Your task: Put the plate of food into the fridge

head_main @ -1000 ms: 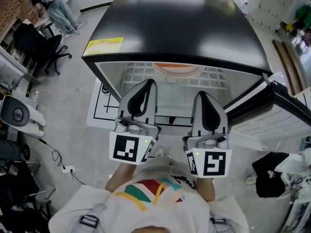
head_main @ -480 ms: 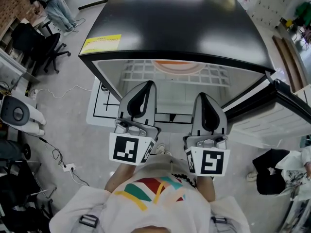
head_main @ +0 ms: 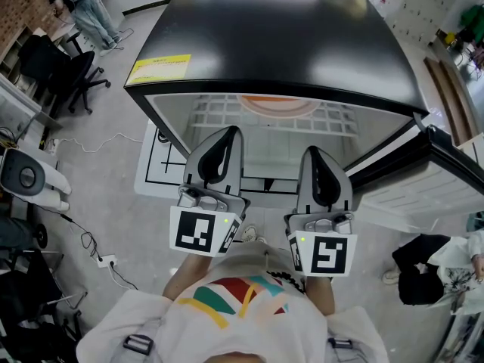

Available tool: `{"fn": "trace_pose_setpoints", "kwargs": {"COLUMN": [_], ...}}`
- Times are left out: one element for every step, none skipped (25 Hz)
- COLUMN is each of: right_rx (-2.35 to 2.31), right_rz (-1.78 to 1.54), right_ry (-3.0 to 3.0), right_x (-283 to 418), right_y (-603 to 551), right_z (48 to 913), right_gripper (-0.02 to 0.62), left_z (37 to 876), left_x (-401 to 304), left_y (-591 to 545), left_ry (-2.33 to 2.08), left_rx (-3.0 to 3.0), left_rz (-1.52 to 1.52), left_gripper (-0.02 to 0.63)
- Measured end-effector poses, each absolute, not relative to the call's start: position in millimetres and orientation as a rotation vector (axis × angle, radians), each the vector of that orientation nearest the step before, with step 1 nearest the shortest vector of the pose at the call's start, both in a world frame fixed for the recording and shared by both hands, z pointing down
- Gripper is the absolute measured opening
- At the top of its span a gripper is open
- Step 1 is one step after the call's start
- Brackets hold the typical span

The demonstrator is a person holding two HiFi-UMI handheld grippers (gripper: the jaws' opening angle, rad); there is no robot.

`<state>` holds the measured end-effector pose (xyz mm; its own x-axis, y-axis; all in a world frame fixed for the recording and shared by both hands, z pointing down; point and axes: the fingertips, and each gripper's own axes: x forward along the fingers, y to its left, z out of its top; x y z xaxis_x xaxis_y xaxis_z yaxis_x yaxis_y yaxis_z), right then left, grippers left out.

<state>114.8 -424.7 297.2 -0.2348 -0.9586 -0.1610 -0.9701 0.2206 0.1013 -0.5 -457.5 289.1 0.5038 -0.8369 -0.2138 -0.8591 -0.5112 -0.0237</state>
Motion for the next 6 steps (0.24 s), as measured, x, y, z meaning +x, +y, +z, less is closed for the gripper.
{"fn": "trace_pose_setpoints", "kwargs": {"right_rx": [-1.9,-1.898,-1.895,-1.893,-1.891,-1.889], "right_rz": [0.281,0.284,0.287,0.29,0.292,0.295], "right_ry": [2.406,2.409,2.41,2.412,2.414,2.416], "right_x": [114.4,114.1,113.9,113.8,113.7,113.6], "right_y": [-424.3,-423.9,-423.5,-423.2,-422.9,-422.6], "right_z": [296.7,296.1,295.6,295.2,294.9,294.6], "right_gripper": [0.0,0.0,0.0,0.0,0.0,0.0], "left_z": [289.6,289.9,290.0,289.9,289.6,289.3], "left_x": [-0.5,-0.4,-0.2,0.0,0.2,0.4], "left_y": [-457.5,-457.4,-457.3,-457.1,-457.0,-456.8], "left_ry": [1.483,1.484,1.485,1.484,1.484,1.483], "left_rx": [-2.615,-2.616,-2.616,-2.616,-2.615,-2.615], "left_rz": [0.262,0.26,0.258,0.258,0.259,0.259], "left_gripper": [0.006,0.006,0.006,0.006,0.006,0.006]}}
